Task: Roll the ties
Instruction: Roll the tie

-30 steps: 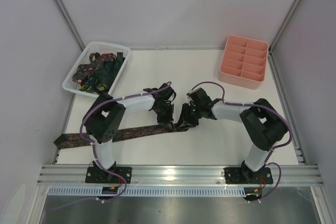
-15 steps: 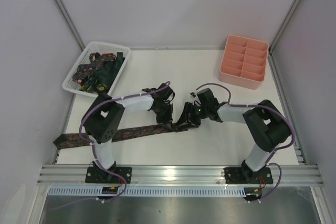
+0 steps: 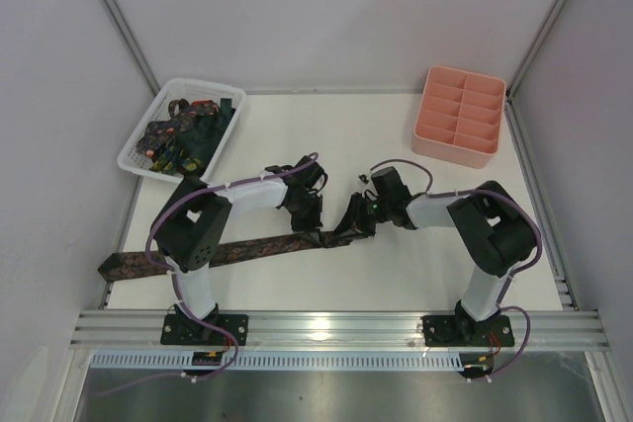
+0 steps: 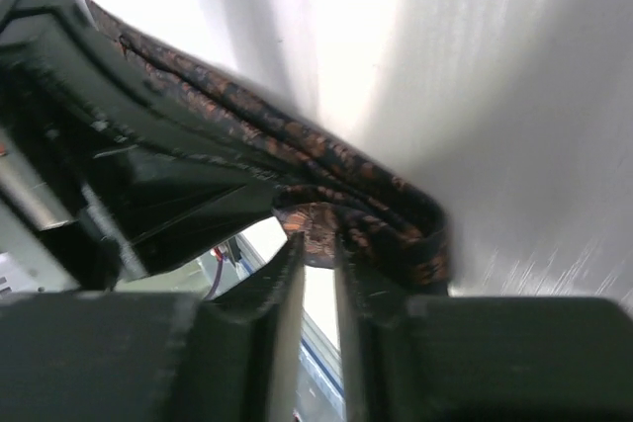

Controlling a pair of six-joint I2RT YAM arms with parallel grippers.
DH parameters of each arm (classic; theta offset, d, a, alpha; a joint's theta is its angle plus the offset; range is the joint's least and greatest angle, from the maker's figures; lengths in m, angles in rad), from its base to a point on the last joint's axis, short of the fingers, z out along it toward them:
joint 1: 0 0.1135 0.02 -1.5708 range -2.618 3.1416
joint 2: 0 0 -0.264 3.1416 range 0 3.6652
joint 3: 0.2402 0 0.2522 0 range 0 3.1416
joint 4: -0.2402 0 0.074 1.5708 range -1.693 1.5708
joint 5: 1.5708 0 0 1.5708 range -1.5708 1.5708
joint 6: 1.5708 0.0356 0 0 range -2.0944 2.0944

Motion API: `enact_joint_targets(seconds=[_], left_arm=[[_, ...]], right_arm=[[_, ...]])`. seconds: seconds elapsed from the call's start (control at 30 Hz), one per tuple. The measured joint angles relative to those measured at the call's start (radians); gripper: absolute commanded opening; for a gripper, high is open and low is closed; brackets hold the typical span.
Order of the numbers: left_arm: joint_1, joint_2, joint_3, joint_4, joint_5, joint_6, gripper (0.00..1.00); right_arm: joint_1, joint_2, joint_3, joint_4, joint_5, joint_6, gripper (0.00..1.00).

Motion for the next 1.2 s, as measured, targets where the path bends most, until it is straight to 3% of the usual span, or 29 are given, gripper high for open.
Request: enact_joint_targets(seconds=[0.2,0.37,0.57,1.0,1.1,1.2], left_arm=[[0.0,-0.019,0.004,-0.039,-0.03,-0.002,0.0],[0.0,-0.066,0.006,-0.064,-0.031,-0.016,0.01],[-0.005,-0.091,0.01,-0.038,0.032,-0.045,0.0],[-0.01,-0.009,0.038,-0.007,0.058,-0.054,0.01],[-0.002,0.005,0.038,-0.008,0.058,-0.053,0.01],[0.011,0.012,0.039,-0.008,0.058,-0.051,0.01]], right_arm=[[-0.002,0.049,0.0,0.017,-0.003,0.015,0.07],[-0.007,0.064,0.001,0.026,-0.007,0.027,0.07],[-0.009,0.064,0.009,0.024,-0.011,0.034,0.25],[-0.079,-0.069,0.049,-0.166,0.008,-0.018,0.35],[-0.116,-0.117,0.06,-0.229,0.006,-0.07,0.48],[-0.158,-0.114,0.072,-0.272,-0.017,-0.146,0.54]])
